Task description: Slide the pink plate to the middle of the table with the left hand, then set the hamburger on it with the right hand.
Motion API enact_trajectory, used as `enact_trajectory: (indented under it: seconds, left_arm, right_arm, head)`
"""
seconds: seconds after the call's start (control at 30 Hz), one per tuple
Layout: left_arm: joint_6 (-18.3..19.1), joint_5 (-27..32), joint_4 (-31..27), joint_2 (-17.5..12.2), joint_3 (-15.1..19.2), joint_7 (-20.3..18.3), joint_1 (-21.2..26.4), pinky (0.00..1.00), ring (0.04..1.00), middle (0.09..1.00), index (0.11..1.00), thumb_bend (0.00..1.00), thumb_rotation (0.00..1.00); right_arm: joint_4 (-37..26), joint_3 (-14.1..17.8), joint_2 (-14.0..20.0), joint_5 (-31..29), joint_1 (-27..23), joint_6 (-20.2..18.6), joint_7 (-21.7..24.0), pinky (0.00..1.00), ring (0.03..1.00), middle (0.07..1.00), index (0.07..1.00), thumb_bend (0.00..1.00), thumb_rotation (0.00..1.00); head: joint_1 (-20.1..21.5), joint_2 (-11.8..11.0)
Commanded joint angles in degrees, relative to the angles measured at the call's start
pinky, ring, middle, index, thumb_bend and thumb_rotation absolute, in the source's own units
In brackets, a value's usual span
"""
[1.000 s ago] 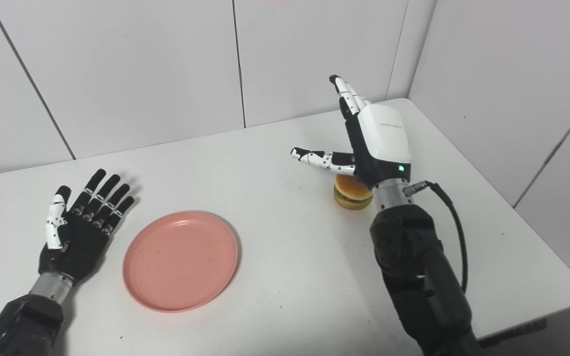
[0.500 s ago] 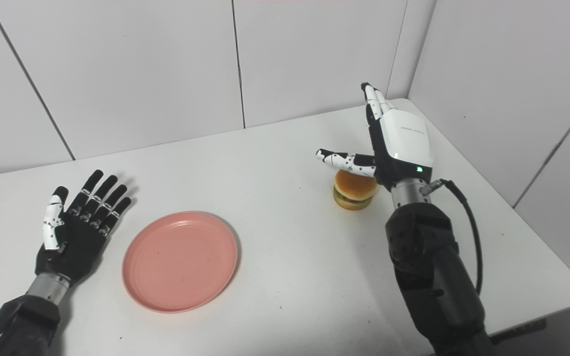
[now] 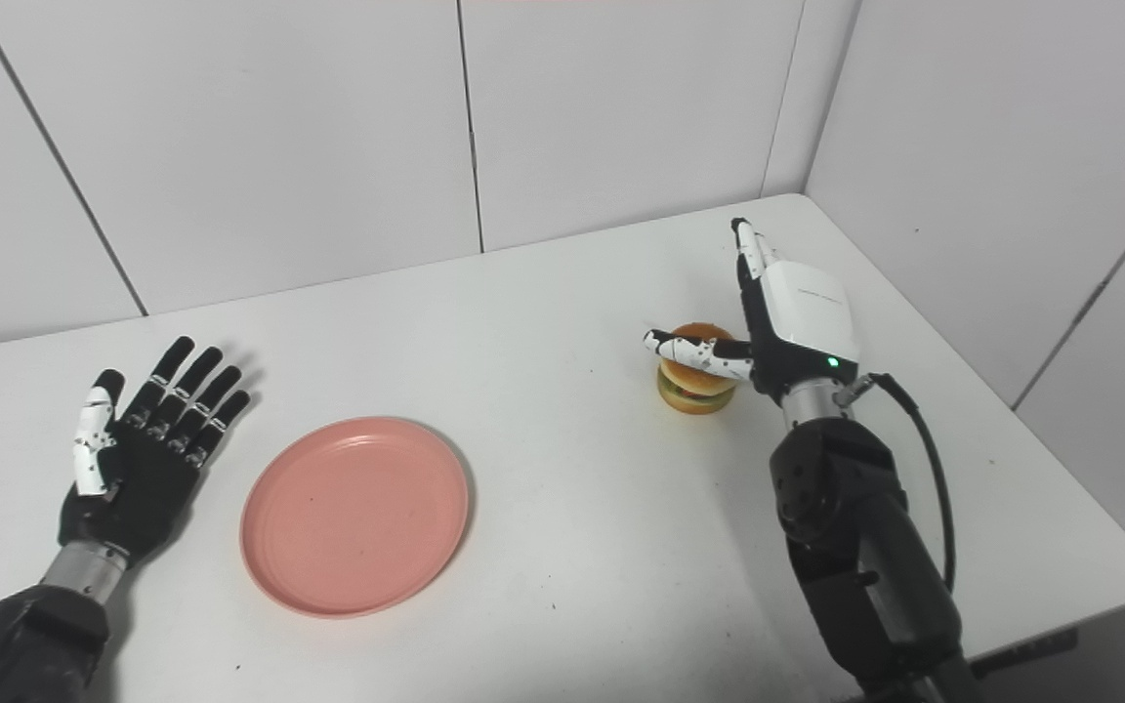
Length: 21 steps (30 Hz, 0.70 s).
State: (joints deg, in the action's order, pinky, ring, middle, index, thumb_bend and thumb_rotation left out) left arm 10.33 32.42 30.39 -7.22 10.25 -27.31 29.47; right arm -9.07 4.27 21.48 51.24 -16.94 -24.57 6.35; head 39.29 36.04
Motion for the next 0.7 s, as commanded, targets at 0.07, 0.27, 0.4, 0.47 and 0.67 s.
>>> enact_trajectory:
  seconds: [0.07,0.27,0.4,0.47,0.67]
  left_arm:
    - [4.9,-2.2,2.6,-1.1,-0.3,3.3,-3.8,0.93,0.907,0.915,0.913,0.39,1.00]
    - [5.4,-1.8,2.1,-1.3,-0.3,3.0,-3.9,0.94,0.915,0.923,0.922,0.39,1.00]
    - [5.8,-1.9,1.4,-1.2,-0.3,3.3,-4.1,0.94,0.912,0.920,0.920,0.39,1.00]
    - [5.8,-2.0,1.5,-1.3,-0.3,3.2,-4.1,0.94,0.909,0.917,0.917,0.39,1.00]
    - [5.6,-2.3,1.1,-1.5,-0.5,3.0,-4.2,0.94,0.909,0.919,0.922,0.39,1.00]
  right_arm:
    - [0.3,0.1,0.5,-1.9,-1.0,0.4,-2.1,0.82,0.940,0.968,0.996,1.00,0.74]
    - [2.4,-1.1,0.0,-3.4,-1.2,0.1,-3.3,0.82,0.931,0.960,0.982,1.00,0.72]
    - [2.9,-1.8,-0.1,-3.7,-1.3,-0.5,-3.0,0.81,0.926,0.958,0.987,1.00,0.72]
    - [3.0,-2.2,0.0,-3.7,-1.3,-0.6,-2.9,0.81,0.924,0.957,0.987,1.00,0.72]
    - [3.5,-3.5,0.2,-2.5,-1.4,-1.7,-2.7,0.71,0.876,0.931,0.977,1.00,0.70]
  head:
    - [0.0,0.3]
    - [0.1,0.7]
    - [0.2,1.0]
    - [0.2,1.1]
    - [0.1,1.4]
